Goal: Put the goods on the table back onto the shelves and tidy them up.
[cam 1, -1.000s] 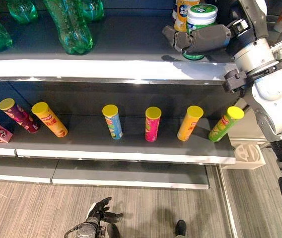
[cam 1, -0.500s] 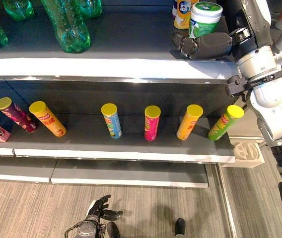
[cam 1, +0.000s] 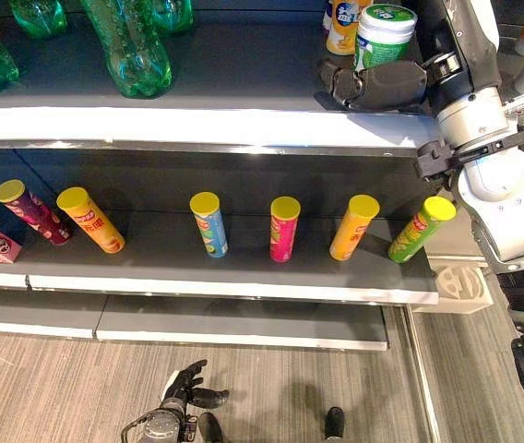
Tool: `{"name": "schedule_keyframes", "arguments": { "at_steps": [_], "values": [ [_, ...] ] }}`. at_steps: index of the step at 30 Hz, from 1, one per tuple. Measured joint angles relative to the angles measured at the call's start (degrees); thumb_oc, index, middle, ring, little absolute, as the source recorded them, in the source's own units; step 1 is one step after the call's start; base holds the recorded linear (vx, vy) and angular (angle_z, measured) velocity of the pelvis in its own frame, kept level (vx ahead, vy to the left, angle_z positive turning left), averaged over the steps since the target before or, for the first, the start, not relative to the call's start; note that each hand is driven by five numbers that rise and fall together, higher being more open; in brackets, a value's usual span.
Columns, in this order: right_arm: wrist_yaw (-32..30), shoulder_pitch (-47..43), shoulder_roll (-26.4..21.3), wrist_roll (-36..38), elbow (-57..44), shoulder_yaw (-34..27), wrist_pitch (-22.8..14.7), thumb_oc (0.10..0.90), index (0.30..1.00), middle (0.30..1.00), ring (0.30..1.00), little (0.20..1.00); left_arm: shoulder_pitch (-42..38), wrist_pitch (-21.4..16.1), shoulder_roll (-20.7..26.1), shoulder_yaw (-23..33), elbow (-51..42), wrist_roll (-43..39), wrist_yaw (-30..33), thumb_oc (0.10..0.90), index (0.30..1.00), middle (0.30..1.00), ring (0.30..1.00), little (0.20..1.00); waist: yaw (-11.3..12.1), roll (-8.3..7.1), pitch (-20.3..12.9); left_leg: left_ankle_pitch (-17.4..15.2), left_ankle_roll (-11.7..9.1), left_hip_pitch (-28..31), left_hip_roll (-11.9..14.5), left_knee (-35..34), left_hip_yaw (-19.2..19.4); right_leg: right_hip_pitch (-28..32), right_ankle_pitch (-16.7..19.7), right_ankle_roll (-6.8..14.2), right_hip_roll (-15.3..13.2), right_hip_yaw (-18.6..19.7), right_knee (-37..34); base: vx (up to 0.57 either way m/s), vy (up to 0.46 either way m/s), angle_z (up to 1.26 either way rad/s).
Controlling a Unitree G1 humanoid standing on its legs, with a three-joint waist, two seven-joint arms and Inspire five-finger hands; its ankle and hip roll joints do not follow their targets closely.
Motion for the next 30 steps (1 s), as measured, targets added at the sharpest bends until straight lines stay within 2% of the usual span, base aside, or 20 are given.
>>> {"name": "schedule_keyframes", "arguments": {
  "at_steps": [12,22,26,30],
  "values": [
    [-0.03,-0.01,0.67,-0.05,1.72,0.01,0.07,0.800,0.900,0.900,0.900,0.900,0.97,0.07,0.19,-0.04,-2.42,-0.08,-0.08,0.800,0.900,0.900,0.900,0.900,1.33,0.00,0.00,0.01,0.01,0.00,-0.03,0.00,-0.42,0.32,0.00,0.00,-0.03,-0.48,0.00,0.00,0.000,0.01],
    [-2.93,-0.01,0.25,-6.39,0.99,-0.01,0.79,0.800,0.900,0.900,0.900,0.900,1.71,0.19,0.50,-0.09,-5.43,-0.07,-0.11,0.800,0.900,0.900,0.900,0.900,1.25,0.01,0.01,0.01,0.01,-0.16,-0.06,-0.01,-0.54,0.24,0.00,0.00,-0.08,-0.61,-0.02,0.00,0.000,0.00],
    [-4.74,-0.02,-1.24,-9.90,-1.93,-0.10,0.86,0.800,0.900,0.900,0.900,0.900,1.32,0.19,0.62,-0.10,-6.60,-0.07,-0.14,0.800,0.900,0.900,0.900,0.900,1.09,0.28,0.17,0.01,0.02,-0.41,-0.11,0.00,-0.60,0.05,0.00,0.00,-0.11,-0.67,-0.01,0.00,0.000,0.00],
    [-5.54,-1.55,-6.02,-10.51,-2.45,-1.20,0.22,0.800,0.900,0.900,0.900,0.900,0.99,0.18,0.80,-0.12,-6.70,-0.07,-0.16,0.800,0.900,0.900,0.900,0.900,1.12,0.48,0.56,0.00,0.03,-0.78,-0.14,0.00,-0.71,-0.19,0.00,0.00,-0.11,-0.85,0.00,0.00,0.003,0.01]
  ]
}}
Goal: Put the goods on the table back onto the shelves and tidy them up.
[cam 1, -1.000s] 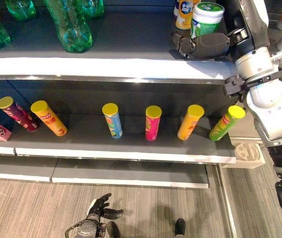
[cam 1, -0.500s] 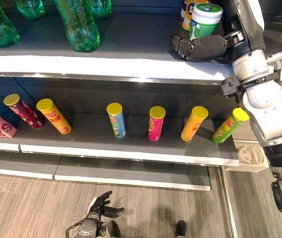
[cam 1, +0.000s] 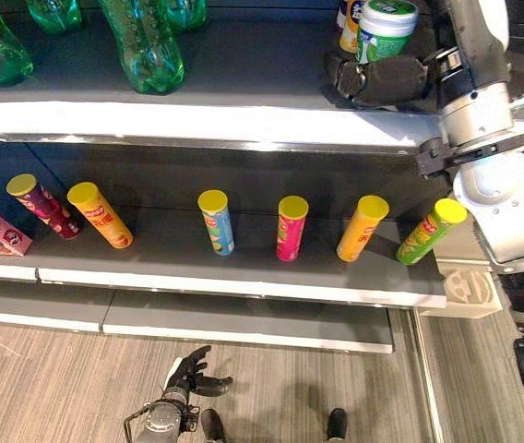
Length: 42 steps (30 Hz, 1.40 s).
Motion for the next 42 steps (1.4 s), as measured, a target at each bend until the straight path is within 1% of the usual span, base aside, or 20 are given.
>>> {"name": "schedule_keyframes", "arguments": {
  "at_steps": [1,4,6,7,9,13,15,19,20,23,27,29,31,32,35,36,38,39,40,42],
  "values": [
    [-0.45,-1.79,-4.33,2.68,0.08,-0.63,-0.97,0.800,0.900,0.900,0.900,0.900,0.11,0.00,0.04,0.00,0.00,-0.04,-0.02,0.800,0.900,0.900,0.900,0.900,-0.03,0.12,0.36,0.00,0.00,-0.20,-0.06,0.00,-0.04,-0.17,0.00,0.00,-0.02,-0.07,0.02,0.00,0.000,0.00],
    [-0.57,-3.90,-6.95,8.32,0.25,-2.78,-2.83,0.800,0.900,0.900,0.900,0.900,0.35,0.07,0.38,-0.03,0.07,-0.19,-0.12,0.800,0.900,0.900,0.900,0.900,-0.33,-0.08,0.72,0.00,0.00,-0.22,-0.04,0.01,0.10,-0.35,0.00,0.00,0.02,0.04,0.03,-0.03,0.021,-0.02],
    [0.09,-5.20,-9.69,15.69,0.33,-3.61,-4.99,0.800,0.900,0.900,0.900,0.900,0.15,0.06,0.99,-0.96,0.00,-0.62,-0.17,0.800,0.900,0.900,0.900,0.900,-0.86,-0.57,1.01,0.00,0.00,-0.34,-0.01,0.01,0.16,-0.49,0.01,-0.01,0.09,0.11,0.04,-0.03,0.010,-0.04],
    [2.23,-6.26,-10.57,22.66,0.67,-3.89,-7.00,0.800,0.900,0.900,0.900,0.900,0.24,-0.50,2.00,-2.05,0.84,-0.66,-0.34,0.800,0.900,0.900,0.900,0.900,-1.97,-1.52,1.54,0.00,0.00,-0.24,0.03,0.01,0.27,-0.50,0.02,-0.02,0.12,0.24,0.04,-0.04,0.010,-0.07],
    [4.86,-6.36,-10.68,29.66,1.80,-3.89,-9.02,0.800,0.900,0.900,0.900,0.900,-1.40,-0.95,1.92,-2.01,4.22,-0.46,-1.09,0.800,0.900,0.900,0.900,0.900,-2.59,-2.98,2.13,0.00,0.00,0.19,0.08,0.01,0.89,-0.53,0.10,-0.10,0.14,1.08,0.04,-0.03,0.004,-0.12],
    [7.35,-6.37,-11.45,36.18,2.37,-3.63,-9.35,0.800,0.900,0.900,0.900,0.900,-2.15,-0.55,1.66,-2.46,6.24,-0.01,-1.16,0.800,0.900,0.900,0.900,0.900,-3.44,-5.04,2.52,-0.01,-0.01,0.05,0.23,0.01,1.34,-1.07,0.31,-0.28,0.25,1.39,0.04,-0.02,-0.004,-0.07],
    [8.91,-6.42,-12.77,39.65,2.24,-3.16,-9.74,0.800,0.900,0.900,0.900,0.900,-2.57,-0.59,1.68,-4.20,6.83,0.12,-1.09,0.800,0.900,0.900,0.900,0.900,-3.29,-6.10,2.10,0.00,-0.01,-0.26,0.23,0.02,1.46,-1.51,0.37,-0.29,0.26,1.54,0.04,-0.02,0.002,-0.05],
    [9.33,-6.82,-17.05,40.05,2.15,-2.92,-10.16,0.800,0.900,0.900,0.900,0.900,-2.93,-0.63,1.75,-4.22,6.85,0.13,-0.91,0.800,0.900,0.900,0.900,0.900,-3.36,-7.02,1.91,-0.02,-0.02,-0.41,0.23,0.02,1.97,-2.11,0.43,-0.35,0.32,2.31,0.05,-0.01,0.016,-0.07],
    [9.31,-6.84,-17.92,40.06,2.24,-2.94,-10.62,0.800,0.900,0.900,0.900,0.900,-2.87,-0.63,2.00,-4.21,6.98,0.13,-0.61,0.800,0.900,0.900,0.900,0.900,-3.28,-7.48,1.60,-0.02,-0.02,-0.43,0.25,0.03,2.85,-2.71,0.54,-0.43,0.33,2.91,0.05,-0.01,0.020,-0.20],
    [9.32,-6.46,-18.78,40.05,2.14,-3.87,-11.52,0.800,0.900,0.900,0.900,0.900,-2.70,-0.65,2.27,-4.22,7.31,0.29,0.07,0.800,0.900,0.900,0.900,0.900,-4.80,-7.74,1.46,-0.03,-0.01,-0.40,0.25,0.02,2.99,-2.78,0.58,-0.45,0.34,3.02,0.05,-0.01,0.009,-0.06],
    [9.32,-0.33,-19.19,40.05,1.70,-8.93,-12.14,0.800,0.900,0.900,0.900,0.900,-3.84,-0.64,2.26,-4.24,7.40,0.90,0.10,0.800,0.900,0.900,0.900,0.900,-5.37,-8.02,1.35,-0.15,-0.06,-0.41,0.28,0.02,3.62,-3.47,0.98,-0.47,0.43,4.20,0.05,-0.01,0.011,-0.10],
    [9.34,2.46,-19.33,40.03,1.33,-10.56,-12.07,0.800,0.900,0.900,0.900,0.900,-4.29,-0.64,2.25,-4.24,7.29,1.21,0.11,0.800,0.900,0.900,0.900,0.900,-6.26,-8.18,1.29,-0.23,-0.13,-0.42,0.26,0.02,4.04,-3.92,1.22,-0.42,0.43,4.68,0.05,-0.01,0.020,-0.14],
    [9.30,9.01,-19.55,39.93,-2.08,-15.21,-12.00,0.800,0.900,0.900,0.900,0.900,-4.52,-0.64,2.25,-4.23,7.28,1.34,0.14,0.800,0.900,0.900,0.900,0.900,-6.90,-8.32,1.30,-0.37,-0.27,-0.52,0.25,0.00,4.69,-4.66,1.47,-0.48,0.47,5.62,0.05,0.00,0.029,-0.19],
    [9.25,13.25,-20.53,39.31,-5.24,-18.10,-11.99,0.800,0.900,0.900,0.900,0.900,-4.50,-0.63,2.01,-4.23,7.37,2.33,0.15,0.800,0.900,0.900,0.900,0.900,-8.20,-8.35,1.31,-0.42,-0.34,-0.89,0.19,0.01,5.11,-5.36,1.63,-0.46,0.44,6.09,0.05,0.02,0.043,-0.18],
    [9.38,16.60,-23.14,37.35,-8.70,-20.96,-12.09,0.800,0.900,0.900,0.900,0.900,-4.38,-0.62,2.27,-4.24,7.51,2.68,0.16,0.800,0.900,0.900,0.900,0.900,-9.82,-8.40,1.30,-0.46,-0.37,-1.06,0.21,0.01,6.49,-6.66,2.02,-0.57,0.55,7.61,0.05,0.00,0.021,-0.24],
    [9.31,17.69,-23.94,36.74,-9.52,-22.83,-12.25,0.800,0.900,0.900,0.900,0.900,-4.91,-0.60,2.10,-4.31,7.77,3.51,0.05,0.800,0.900,0.900,0.900,0.900,-11.06,-8.41,1.30,-0.48,-0.40,-1.04,0.33,0.01,6.63,-6.85,2.08,-0.62,0.75,7.84,0.06,0.01,0.023,-0.16],
    [9.26,24.16,-26.56,35.33,-11.73,-29.97,-12.50,0.800,0.900,0.900,0.900,0.900,-5.41,-0.67,1.69,-4.27,7.71,4.63,0.11,0.800,0.900,0.900,0.900,0.900,-11.57,-8.54,1.32,-0.60,-0.56,-1.18,0.47,0.01,7.08,-7.45,2.19,-0.69,1.02,8.34,0.07,-0.02,-0.019,-0.20],
    [8.85,28.95,-28.35,34.25,-13.36,-35.29,-13.46,0.800,0.900,0.900,0.900,0.900,-5.88,-0.45,1.55,-4.90,7.83,4.79,0.10,0.800,0.900,0.900,0.900,0.900,-12.56,-9.05,1.23,-0.79,-0.81,-1.13,0.57,0.04,8.42,-8.49,2.72,-0.59,1.26,9.39,0.09,-0.03,-0.040,-0.40],
    [8.66,32.27,-28.56,32.91,-14.21,-38.83,-14.08,0.800,0.900,0.900,0.900,0.900,-5.73,-0.61,2.47,-4.42,7.77,4.97,0.06,0.800,0.900,0.900,0.900,0.900,-13.13,-9.22,1.12,-0.88,-0.81,-1.26,0.74,0.03,9.07,-9.09,3.31,-0.56,1.44,9.34,0.08,-0.03,-0.022,-0.50],
    [7.92,42.78,-26.94,31.66,-17.96,-48.86,-15.04,0.800,0.900,0.900,0.900,0.900,-6.06,-0.45,2.99,-4.30,7.73,5.77,0.06,0.800,0.900,0.900,0.900,0.900,-14.58,-9.86,0.75,-1.10,-1.08,-1.32,1.39,0.05,10.67,-10.54,4.87,-0.70,2.38,9.35,0.08,0.01,0.021,-0.51]
  ]
}}
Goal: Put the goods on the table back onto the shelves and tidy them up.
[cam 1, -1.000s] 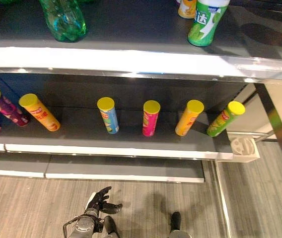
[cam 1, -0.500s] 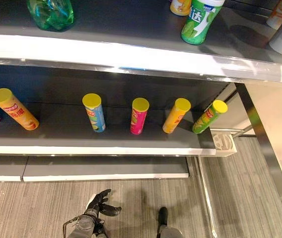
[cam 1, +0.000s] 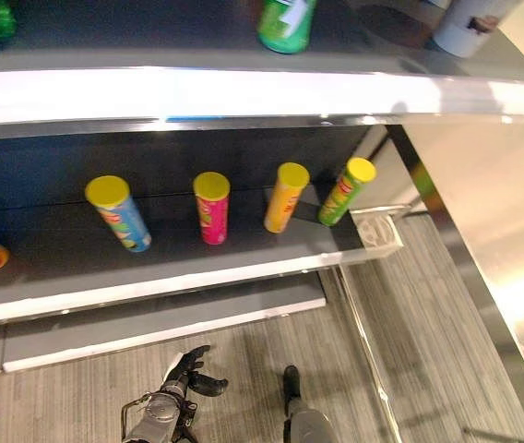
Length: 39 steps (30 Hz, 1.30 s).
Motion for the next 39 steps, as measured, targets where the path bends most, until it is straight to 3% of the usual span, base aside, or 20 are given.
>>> {"name": "schedule_keyframes", "arguments": {
  "at_steps": [3,7,9,10,11,12,13,14,15,16,18,20,21,22,23,24,27,32,37,39],
  "values": [
    [-0.37,5.66,0.51,-3.15,-1.40,-5.26,-1.13,0.800,0.900,0.900,0.900,0.900,-0.66,0.20,2.96,-0.38,-0.65,0.32,0.02,0.800,0.900,0.900,0.900,0.900,-2.75,-0.95,-0.65,-1.72,0.09,1.01,0.83,0.80,3.69,-2.82,4.79,-0.05,2.10,0.02,0.00,-0.12,0.084,-0.89],
    [-1.81,0.94,-0.95,-4.01,0.33,-0.78,-1.76,0.800,0.900,0.900,0.900,0.900,-2.23,-0.04,7.65,0.27,-0.60,-0.27,-0.13,0.800,0.900,0.900,0.900,0.900,-0.87,-4.10,-2.77,-6.51,2.10,2.25,0.29,3.56,11.37,-9.61,12.97,-6.04,4.77,1.67,-0.37,-0.16,0.034,-1.45],
    [-2.37,-4.66,-0.90,-4.26,2.81,3.62,-3.50,0.800,0.900,0.900,0.900,0.900,-1.96,-0.07,8.87,2.50,1.53,-1.37,-1.12,0.800,0.900,0.900,0.900,0.900,-2.11,-2.85,-3.45,-6.10,2.44,2.19,3.55,3.81,15.15,-9.62,6.51,-2.69,6.13,-4.90,2.80,-0.11,0.020,-0.95],
    [-3.36,-7.70,-3.06,-4.23,4.77,5.43,-4.11,0.800,0.900,0.900,0.900,0.900,-1.42,-0.04,9.15,2.82,0.52,-2.72,-0.09,0.800,0.900,0.900,0.900,0.900,0.35,-0.15,-4.03,-4.88,1.06,3.18,5.92,3.29,17.10,-10.09,1.52,-4.23,6.86,-11.45,10.47,-0.08,0.021,-0.81],
    [-3.92,-9.54,-4.81,-4.29,6.23,6.68,-4.32,0.800,0.900,0.900,0.900,0.900,-0.25,-0.29,10.03,3.46,0.38,-3.57,-0.12,0.800,0.900,0.900,0.900,0.900,2.42,0.14,-4.56,-4.42,0.72,4.30,6.17,3.65,18.00,-8.21,-0.47,-6.11,6.91,-13.44,12.02,-0.10,0.024,-1.56],
    [-4.77,-13.16,-3.66,-4.52,7.17,11.06,-4.78,0.800,0.900,0.900,0.900,0.900,0.07,-0.97,11.83,4.83,1.76,-3.65,-1.31,0.800,0.900,0.900,0.900,0.900,7.26,-2.47,-6.31,-5.11,1.60,5.84,9.34,9.01,19.00,-7.19,0.61,-11.15,8.62,-16.42,11.75,-0.06,-0.026,-1.35],
    [-4.83,-14.39,-2.64,-4.94,7.04,12.86,-4.89,0.800,0.900,0.900,0.900,0.900,0.95,-0.76,12.65,6.44,2.32,-4.25,-1.27,0.800,0.900,0.900,0.900,0.900,8.32,-3.70,-7.00,-6.83,2.55,4.80,10.22,11.82,17.73,-6.97,1.59,-12.37,8.75,-14.95,10.83,-0.18,-0.063,-1.26],
    [-4.82,-20.11,-4.00,-5.45,8.45,16.78,-4.92,0.800,0.900,0.900,0.900,0.900,2.35,0.09,12.90,9.11,1.30,-6.53,-1.35,0.800,0.900,0.900,0.900,0.900,7.45,-4.73,-7.77,-8.65,3.07,3.03,4.75,6.20,16.66,-6.54,5.26,-6.74,9.07,-10.81,5.25,-0.21,-0.101,-1.24],
    [-4.82,-25.22,-5.07,-5.92,9.95,18.95,-4.94,0.800,0.900,0.900,0.900,0.900,4.54,0.02,13.58,10.10,-2.23,-8.26,-1.34,0.800,0.900,0.900,0.900,0.900,10.03,-4.66,-7.61,-9.64,4.70,1.48,0.12,2.80,17.24,-7.39,10.52,-3.09,10.65,-7.85,-0.13,-0.22,-0.119,-1.83],
    [-4.80,-30.88,-5.65,-6.30,11.54,21.57,-4.44,0.800,0.900,0.900,0.900,0.900,6.50,-0.43,13.96,11.43,-4.45,-9.07,-1.42,0.800,0.900,0.900,0.900,0.900,11.70,-2.86,-6.64,-7.26,7.56,0.55,-1.61,-0.74,17.70,-8.13,9.91,-2.42,12.55,-8.08,0.45,-0.10,-0.082,-1.85],
    [-6.19,-30.15,-0.65,-6.82,13.05,24.93,-4.16,0.800,0.900,0.900,0.900,0.900,6.51,0.39,14.33,16.26,0.53,-10.31,-1.17,0.800,0.900,0.900,0.900,0.900,9.39,-4.10,-6.10,-6.88,6.94,2.48,1.19,3.65,18.42,-3.49,-4.20,-4.88,7.43,-21.12,12.47,-0.08,-0.127,-0.75],
    [-5.85,-28.44,-0.74,-7.90,13.57,26.55,-3.20,0.800,0.900,0.900,0.900,0.900,6.91,0.22,14.62,16.31,-0.12,-10.21,-1.23,0.800,0.900,0.900,0.900,0.900,10.56,-4.31,-6.27,-6.87,6.94,4.47,3.27,7.33,19.20,0.82,-1.63,-6.63,7.49,-20.42,11.32,-0.03,-0.108,-0.46],
    [-5.15,-24.84,2.23,-8.72,13.06,25.52,-3.40,0.800,0.900,0.900,0.900,0.900,8.20,0.09,14.45,16.09,-0.52,-10.09,-1.58,0.800,0.900,0.900,0.900,0.900,11.98,-5.66,-6.47,-7.27,7.17,4.20,7.20,15.97,18.56,3.70,1.05,-10.31,7.63,-20.96,9.21,0.00,-0.119,-0.37],
    [-4.81,-21.61,3.41,-8.89,13.64,22.66,-2.62,0.800,0.900,0.900,0.900,0.900,8.70,0.03,12.27,14.84,-1.97,-10.06,-2.05,0.800,0.900,0.900,0.900,0.900,11.96,-6.31,-7.12,-7.77,2.69,2.62,7.38,11.35,19.25,6.09,1.99,-11.22,6.01,-19.55,6.00,-0.06,-0.090,-0.33],
    [-4.84,-21.13,2.23,-8.86,14.01,20.48,-1.98,0.800,0.900,0.900,0.900,0.900,8.70,0.00,10.50,13.98,-3.06,-9.92,-2.32,0.800,0.900,0.900,0.900,0.900,12.00,-3.69,-6.74,-3.70,1.63,2.19,7.63,5.57,18.89,5.82,1.48,-10.54,6.80,-18.98,5.95,-0.07,-0.219,-0.45],
    [-5.02,-16.97,3.12,-8.63,13.29,14.57,-1.55,0.800,0.900,0.900,0.900,0.900,9.24,-0.28,7.88,13.75,-2.58,-9.00,-2.32,0.800,0.900,0.900,0.900,0.900,11.25,0.05,-6.70,0.56,2.66,2.48,8.14,3.44,19.18,7.38,-1.24,-6.98,7.29,-17.78,2.43,-0.05,-0.234,-0.57],
    [-4.37,-5.23,10.75,-8.26,12.03,7.30,-1.70,0.800,0.900,0.900,0.900,0.900,8.87,0.34,9.75,14.39,-1.99,-7.14,-2.18,0.800,0.900,0.900,0.900,0.900,9.24,-1.27,-6.10,0.46,2.73,3.44,7.85,5.10,20.65,8.48,-0.92,-6.87,6.93,-17.55,0.63,-0.02,-0.186,-0.31],
    [-3.19,1.32,15.93,-4.60,14.51,2.80,-0.59,0.800,0.900,0.900,0.900,0.900,8.50,0.22,8.78,13.46,-3.11,-5.30,-2.52,0.800,0.900,0.900,0.900,0.900,9.65,1.24,-4.96,0.66,2.38,6.30,11.51,7.26,20.56,11.83,-1.39,-6.70,10.34,-17.20,0.67,-0.01,-0.189,-0.08],
    [-2.03,3.76,21.47,-0.64,13.95,0.52,-0.47,0.800,0.900,0.900,0.900,0.900,9.62,0.39,7.28,13.46,-3.11,-3.66,-3.81,0.800,0.900,0.900,0.900,0.900,9.88,2.27,-3.21,0.64,2.29,7.67,18.74,16.55,19.47,14.83,-2.04,-7.67,13.06,-15.60,0.66,-0.05,-0.043,-0.28],
    [-2.16,1.37,21.51,0.13,14.09,2.01,-1.00,0.800,0.900,0.900,0.900,0.900,11.60,0.21,7.45,13.40,-6.74,-3.48,-4.00,0.800,0.900,0.900,0.900,0.900,13.87,-0.72,-0.51,-6.28,-4.47,4.23,16.35,23.19,2.99,14.50,-2.98,-9.50,11.09,-11.33,0.71,-0.14,0.167,-1.23]
  ]
}}
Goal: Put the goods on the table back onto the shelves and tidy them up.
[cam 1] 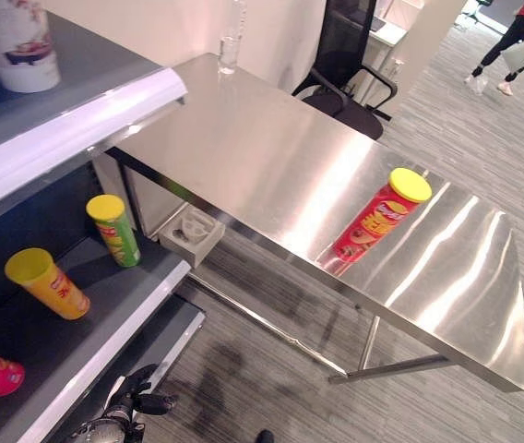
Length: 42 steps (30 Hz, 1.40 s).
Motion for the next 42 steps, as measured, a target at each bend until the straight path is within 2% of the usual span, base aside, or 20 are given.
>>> {"name": "schedule_keyframes", "arguments": {
  "at_steps": [1,2,3,5,7,9,10,11,12,13,14,15,17,18,19,21,23,26,34,42],
  "values": [
    [0.03,-1.42,0.28,0.09,0.05,-0.03,0.01,0.800,0.900,0.900,0.900,0.900,-0.54,0.00,-0.26,-0.29,-0.58,-0.06,0.04,0.800,0.900,0.900,0.900,0.900,-0.08,-0.57,1.29,-1.98,-0.24,-1.79,-4.74,-3.16,-5.88,-0.95,-0.61,-0.84,-1.14,3.09,0.01,-0.04,0.216,-1.05],
    [0.03,-3.96,1.60,0.19,0.00,0.84,0.07,0.800,0.900,0.900,0.900,0.900,-0.91,-0.06,-1.03,-0.23,-0.39,-0.06,0.29,0.800,0.900,0.900,0.900,0.900,0.49,-0.71,1.41,-2.73,3.49,-1.70,-9.57,-12.38,-12.00,-2.92,-0.79,-0.97,-2.05,6.54,0.06,0.09,0.269,-1.20],
    [0.19,-7.20,2.49,0.69,-0.11,3.12,0.39,0.800,0.900,0.900,0.900,0.900,-1.89,0.16,-2.55,0.16,0.81,-0.10,0.13,0.800,0.900,0.900,0.900,0.900,0.92,1.06,2.64,3.31,4.74,0.37,-12.47,-21.23,-13.73,-4.07,-0.76,-0.37,-1.23,8.33,0.08,0.11,0.353,-1.21],
    [0.34,-6.61,6.09,0.64,-0.44,5.73,0.99,0.800,0.900,0.900,0.900,0.900,-2.96,0.54,-2.68,-0.03,4.44,-0.07,0.33,0.800,0.900,0.900,0.900,0.900,0.52,-0.45,3.18,3.13,5.60,2.77,-15.17,-21.40,-12.92,-3.53,-0.02,1.89,-2.88,7.91,0.06,0.06,0.308,-0.82],
    [0.62,-6.46,9.09,0.65,-0.14,5.83,1.35,0.800,0.900,0.900,0.900,0.900,-2.49,0.70,-2.79,-0.09,4.47,-0.01,0.13,0.800,0.900,0.900,0.900,0.900,0.95,-0.02,3.28,1.80,6.00,6.06,-16.13,-21.75,-8.86,-3.03,1.45,3.54,-3.60,7.84,1.01,-0.01,0.171,-0.78],
    [-0.23,-7.38,10.32,0.88,0.45,6.53,1.47,0.800,0.900,0.900,0.900,0.900,-2.10,1.30,-2.08,-0.14,4.00,0.01,0.16,0.800,0.900,0.900,0.900,0.900,1.34,1.27,3.81,1.07,6.51,7.11,-15.04,-21.83,-6.17,-5.13,2.02,5.62,-3.71,7.66,4.28,-0.12,0.071,-0.75],
    [-0.27,-7.22,9.77,0.89,1.37,6.46,1.65,0.800,0.900,0.900,0.900,0.900,-2.09,1.26,-0.85,0.12,3.53,0.00,0.21,0.800,0.900,0.900,0.900,0.900,-0.10,1.56,3.76,0.11,7.46,6.94,-15.45,-21.28,-6.32,-5.93,1.11,8.04,-4.66,6.62,6.29,-0.18,0.051,-0.44],
    [-0.35,-8.49,10.91,0.91,2.01,6.89,1.66,0.800,0.900,0.900,0.900,0.900,-2.27,1.33,0.18,-0.07,3.44,0.01,0.49,0.800,0.900,0.900,0.900,0.900,-0.59,1.62,3.62,0.02,7.65,6.45,-15.04,-20.06,-4.71,-7.06,3.26,9.11,-4.48,6.40,6.27,-0.22,-0.046,-0.61],
    [-0.93,-10.36,11.47,1.02,2.41,8.12,1.72,0.800,0.900,0.900,0.900,0.900,-2.19,1.32,0.58,0.15,2.90,0.02,0.47,0.800,0.900,0.900,0.900,0.900,0.03,2.26,3.86,-0.42,8.02,6.68,-14.06,-20.16,-3.10,-8.56,5.71,11.40,-3.57,6.21,6.26,-0.09,-0.057,-0.57],
    [-1.23,-9.82,10.93,0.95,2.40,8.28,2.06,0.800,0.900,0.900,0.900,0.900,-3.42,1.30,0.47,0.16,2.52,0.00,0.46,0.800,0.900,0.900,0.900,0.900,-1.02,4.05,4.55,0.19,8.60,5.24,-13.32,-20.03,-3.85,-9.54,3.77,10.63,-5.19,5.54,9.00,-0.08,-0.059,-0.23],
    [-1.77,-9.76,11.17,1.11,2.62,8.42,2.25,0.800,0.900,0.900,0.900,0.900,-3.93,1.35,0.44,0.03,2.41,-0.02,0.54,0.800,0.900,0.900,0.900,0.900,-1.44,4.36,4.09,0.51,8.69,4.93,-13.78,-20.13,-4.62,-9.19,1.79,8.77,-7.63,3.00,11.35,0.10,0.004,0.11],
    [-1.88,-9.74,11.11,1.13,2.64,8.80,2.84,0.800,0.900,0.900,0.900,0.900,-4.16,1.26,0.32,-0.20,1.66,-0.05,0.56,0.800,0.900,0.900,0.900,0.900,-0.88,4.70,3.26,0.85,8.57,4.88,-14.06,-20.42,-4.42,-8.91,1.38,9.19,-9.51,3.06,11.62,0.06,-0.056,0.05],
    [-1.15,-9.75,11.26,1.33,2.45,9.92,3.42,0.800,0.900,0.900,0.900,0.900,-4.14,1.24,-0.01,-0.81,0.80,-0.13,0.46,0.800,0.900,0.900,0.900,0.900,0.08,3.80,1.79,1.37,7.92,5.04,-15.07,-20.85,-4.46,-5.40,1.46,9.51,-12.03,3.04,8.61,0.06,-0.116,-0.15],
    [-0.78,-8.80,12.32,1.67,1.92,13.00,3.63,0.800,0.900,0.900,0.900,0.900,-2.84,1.23,0.39,-0.22,1.36,-0.10,0.55,0.800,0.900,0.900,0.900,0.900,2.23,1.85,-0.83,2.79,5.70,5.97,-15.79,-21.43,-3.08,-0.99,0.48,10.34,-11.38,2.81,1.30,0.04,-0.085,-0.30],
    [0.18,-8.44,12.51,1.81,1.42,14.53,4.22,0.800,0.900,0.900,0.900,0.900,-2.32,1.30,-0.07,0.42,1.51,-0.14,0.65,0.800,0.900,0.900,0.900,0.900,2.73,1.97,-1.16,3.16,5.09,6.24,-15.31,-21.29,-2.69,-0.33,-0.50,9.14,-10.43,2.70,-0.12,-0.01,-0.073,-0.32],
    [1.48,-6.10,14.60,2.06,1.44,17.17,5.42,0.800,0.900,0.900,0.900,0.900,-0.59,1.36,-2.73,0.26,2.00,-0.03,0.04,0.800,0.900,0.900,0.900,0.900,2.75,4.06,-2.16,4.20,3.55,6.00,-11.99,-21.36,-3.16,-0.27,-1.08,8.21,-7.12,1.94,-0.10,0.04,-0.027,-0.04],
    [1.81,-3.98,14.81,2.35,1.69,17.75,7.87,0.800,0.900,0.900,0.900,0.900,0.24,1.84,-5.42,-0.10,2.47,0.04,-0.56,0.800,0.900,0.900,0.900,0.900,2.22,5.10,-2.65,4.47,3.11,5.93,-10.95,-21.57,-4.16,0.21,-1.38,7.75,-6.19,1.56,-0.11,-0.03,-0.035,0.12],
    [3.83,-0.02,16.80,2.37,1.63,18.55,9.98,0.800,0.900,0.900,0.900,0.900,1.36,2.57,-7.36,-1.17,2.63,0.72,-1.34,0.800,0.900,0.900,0.900,0.900,1.89,4.93,-2.64,4.95,2.34,6.51,-10.68,-21.90,-5.17,1.47,-2.54,6.61,-5.74,0.22,-0.12,0.07,0.005,0.15],
    [7.58,1.46,19.08,1.22,1.07,20.48,11.68,0.800,0.900,0.900,0.900,0.900,1.35,2.50,-5.53,-1.61,2.56,2.51,-1.22,0.800,0.900,0.900,0.900,0.900,2.54,4.78,-2.86,6.31,2.49,5.75,-11.41,-23.19,-8.13,2.69,-3.52,6.66,-6.23,-2.22,-0.14,0.02,0.021,0.22],
    [8.91,1.36,21.25,-2.47,-3.67,26.67,12.39,0.800,0.900,0.900,0.900,0.900,1.18,2.50,-4.73,-1.99,2.55,4.64,-1.19,0.800,0.900,0.900,0.900,0.900,3.82,5.23,-3.07,6.65,2.73,4.75,-11.75,-23.16,-10.18,3.01,-3.55,6.68,-6.49,-3.83,-0.13,0.02,0.020,0.12]
  ]
}}
